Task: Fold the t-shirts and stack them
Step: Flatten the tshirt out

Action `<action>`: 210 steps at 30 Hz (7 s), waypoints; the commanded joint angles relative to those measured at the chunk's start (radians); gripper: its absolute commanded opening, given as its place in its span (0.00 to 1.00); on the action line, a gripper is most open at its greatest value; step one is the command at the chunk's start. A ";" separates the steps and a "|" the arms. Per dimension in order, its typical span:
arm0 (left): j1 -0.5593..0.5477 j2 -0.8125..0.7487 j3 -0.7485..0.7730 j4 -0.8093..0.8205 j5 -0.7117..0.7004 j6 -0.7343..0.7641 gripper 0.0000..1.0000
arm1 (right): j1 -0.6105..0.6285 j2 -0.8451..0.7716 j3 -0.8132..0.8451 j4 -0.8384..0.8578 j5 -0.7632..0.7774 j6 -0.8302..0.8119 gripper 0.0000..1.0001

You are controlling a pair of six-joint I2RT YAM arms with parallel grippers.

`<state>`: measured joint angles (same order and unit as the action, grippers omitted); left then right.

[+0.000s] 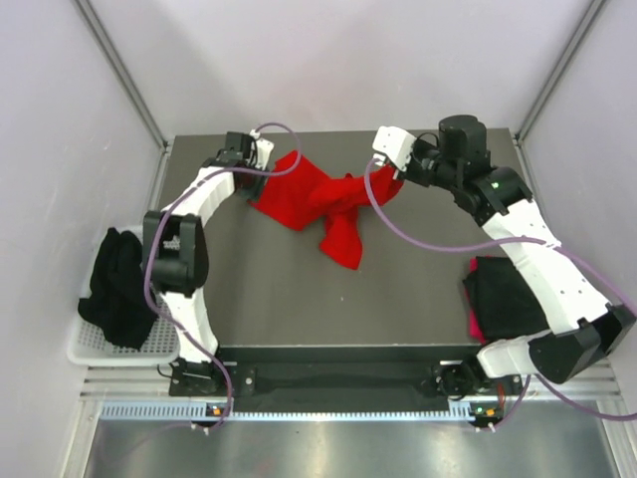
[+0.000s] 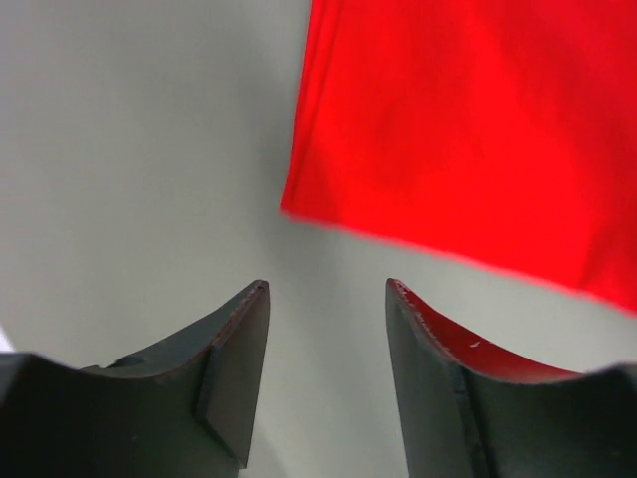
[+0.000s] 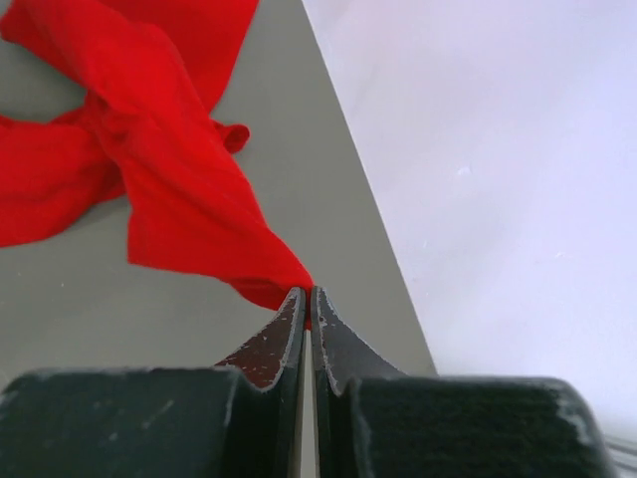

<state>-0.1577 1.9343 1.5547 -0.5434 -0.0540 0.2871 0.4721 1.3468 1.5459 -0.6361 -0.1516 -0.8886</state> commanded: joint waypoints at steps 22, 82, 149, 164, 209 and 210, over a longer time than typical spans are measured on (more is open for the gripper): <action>0.082 0.400 0.424 -0.248 0.009 -0.084 0.47 | -0.092 0.034 -0.039 0.111 -0.103 0.131 0.00; 0.083 -0.519 0.006 -0.251 0.343 0.086 0.00 | -0.329 -0.326 -0.251 0.160 -0.034 0.212 0.00; 0.118 -0.003 -0.153 -0.069 0.229 -0.082 0.28 | -0.363 0.118 -0.445 0.335 -0.152 0.330 0.00; 0.119 -0.312 -0.077 -0.211 0.250 -0.011 0.00 | -0.371 -0.112 -0.319 0.221 -0.106 0.350 0.00; 0.119 -1.025 0.495 -0.469 0.093 0.216 0.00 | -0.411 -0.718 0.476 -0.102 0.089 0.228 0.00; 0.118 -1.016 0.478 -0.461 0.082 0.219 0.00 | -0.408 -0.707 0.464 -0.087 0.108 0.228 0.00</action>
<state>-0.0448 0.8513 2.0453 -1.0332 0.1345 0.4259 0.0681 0.5755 2.0289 -0.8368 -0.1474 -0.6304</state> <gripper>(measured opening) 0.011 0.008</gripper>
